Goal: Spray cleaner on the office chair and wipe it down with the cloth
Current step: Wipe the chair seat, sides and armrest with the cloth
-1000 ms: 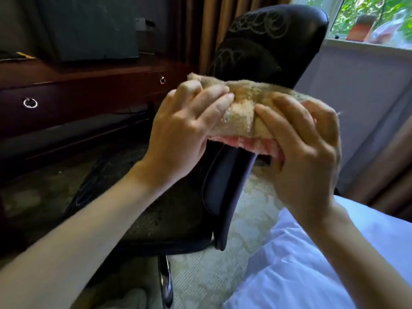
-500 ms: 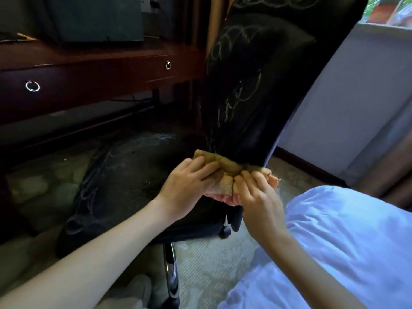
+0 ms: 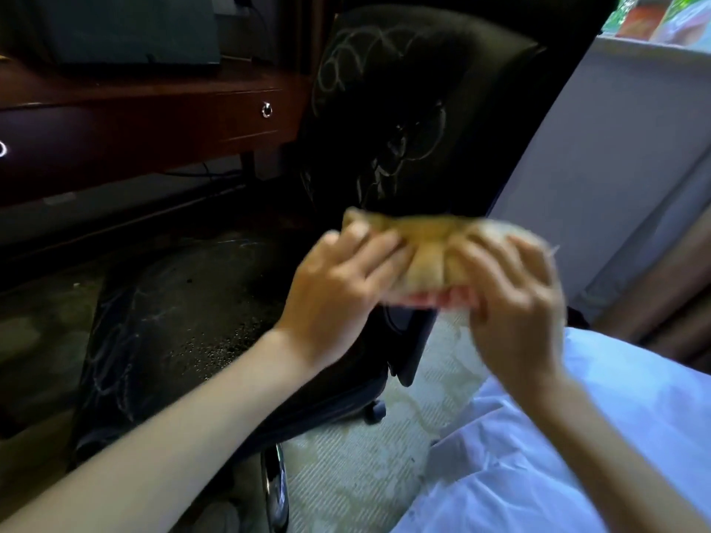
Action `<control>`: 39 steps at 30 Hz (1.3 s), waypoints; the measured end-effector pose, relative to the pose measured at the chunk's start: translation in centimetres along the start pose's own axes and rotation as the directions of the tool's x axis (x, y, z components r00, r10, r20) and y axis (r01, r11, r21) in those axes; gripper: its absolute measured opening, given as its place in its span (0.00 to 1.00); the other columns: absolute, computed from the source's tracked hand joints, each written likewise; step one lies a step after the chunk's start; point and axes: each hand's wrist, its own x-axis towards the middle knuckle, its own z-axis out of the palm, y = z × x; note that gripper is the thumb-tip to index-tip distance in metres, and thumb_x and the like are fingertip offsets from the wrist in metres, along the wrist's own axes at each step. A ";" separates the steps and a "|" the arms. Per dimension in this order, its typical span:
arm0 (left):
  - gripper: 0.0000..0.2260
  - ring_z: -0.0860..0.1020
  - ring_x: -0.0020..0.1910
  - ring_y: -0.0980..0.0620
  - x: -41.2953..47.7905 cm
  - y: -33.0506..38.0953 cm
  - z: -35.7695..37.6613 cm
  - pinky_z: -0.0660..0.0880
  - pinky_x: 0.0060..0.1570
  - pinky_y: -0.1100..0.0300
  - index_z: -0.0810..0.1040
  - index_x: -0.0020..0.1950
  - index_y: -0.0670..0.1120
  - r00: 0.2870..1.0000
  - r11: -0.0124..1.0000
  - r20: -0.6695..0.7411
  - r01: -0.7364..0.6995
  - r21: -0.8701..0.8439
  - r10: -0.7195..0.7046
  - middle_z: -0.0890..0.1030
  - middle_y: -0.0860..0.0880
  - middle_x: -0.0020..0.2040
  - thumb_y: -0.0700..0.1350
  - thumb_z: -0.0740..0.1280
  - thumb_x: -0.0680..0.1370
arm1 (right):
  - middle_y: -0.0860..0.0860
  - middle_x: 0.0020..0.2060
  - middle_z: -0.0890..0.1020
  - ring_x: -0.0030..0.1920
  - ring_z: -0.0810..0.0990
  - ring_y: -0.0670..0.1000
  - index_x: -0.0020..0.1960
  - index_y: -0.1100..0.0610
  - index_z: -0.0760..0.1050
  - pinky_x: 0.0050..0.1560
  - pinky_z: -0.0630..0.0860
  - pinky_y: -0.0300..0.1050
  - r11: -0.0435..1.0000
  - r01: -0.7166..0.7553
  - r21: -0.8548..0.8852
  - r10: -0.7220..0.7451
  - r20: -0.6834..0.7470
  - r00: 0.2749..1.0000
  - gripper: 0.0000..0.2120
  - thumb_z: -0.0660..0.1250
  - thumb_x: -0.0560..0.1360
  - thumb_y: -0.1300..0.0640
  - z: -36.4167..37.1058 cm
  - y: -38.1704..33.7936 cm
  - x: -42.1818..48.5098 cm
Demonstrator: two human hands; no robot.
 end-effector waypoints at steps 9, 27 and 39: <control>0.14 0.78 0.56 0.41 6.4 -2.1 2.2 0.67 0.53 0.54 0.81 0.58 0.43 0.999 0.988 -0.009 -0.031 0.153 0.033 0.81 0.47 0.58 0.37 0.60 0.77 | 0.54 0.58 0.80 0.59 0.67 0.55 0.57 0.59 0.78 0.50 0.74 0.52 0.955 0.152 -0.255 -0.152 0.020 0.988 0.11 0.61 0.78 0.63 1.7 4.9 6.4; 0.18 0.76 0.55 0.48 -10.0 -0.2 9.3 0.64 0.58 0.56 0.82 0.55 0.48 0.867 0.993 0.490 -0.116 0.024 0.089 0.80 0.50 0.55 0.42 0.55 0.74 | 0.51 0.46 0.79 0.52 0.73 0.55 0.50 0.58 0.76 0.46 0.76 0.49 0.997 -0.072 -0.017 0.067 0.623 0.779 0.14 0.61 0.67 0.67 11.5 0.8 -13.5; 0.14 0.72 0.56 0.46 -0.9 -0.9 3.5 0.64 0.50 0.51 0.81 0.60 0.46 0.999 0.994 -0.043 -0.004 0.112 0.009 0.81 0.50 0.58 0.40 0.58 0.82 | 0.55 0.58 0.80 0.55 0.72 0.58 0.58 0.62 0.79 0.59 0.70 0.49 0.999 0.023 -0.026 -0.024 -0.023 0.999 0.18 0.70 0.70 0.72 3.7 2.7 -1.5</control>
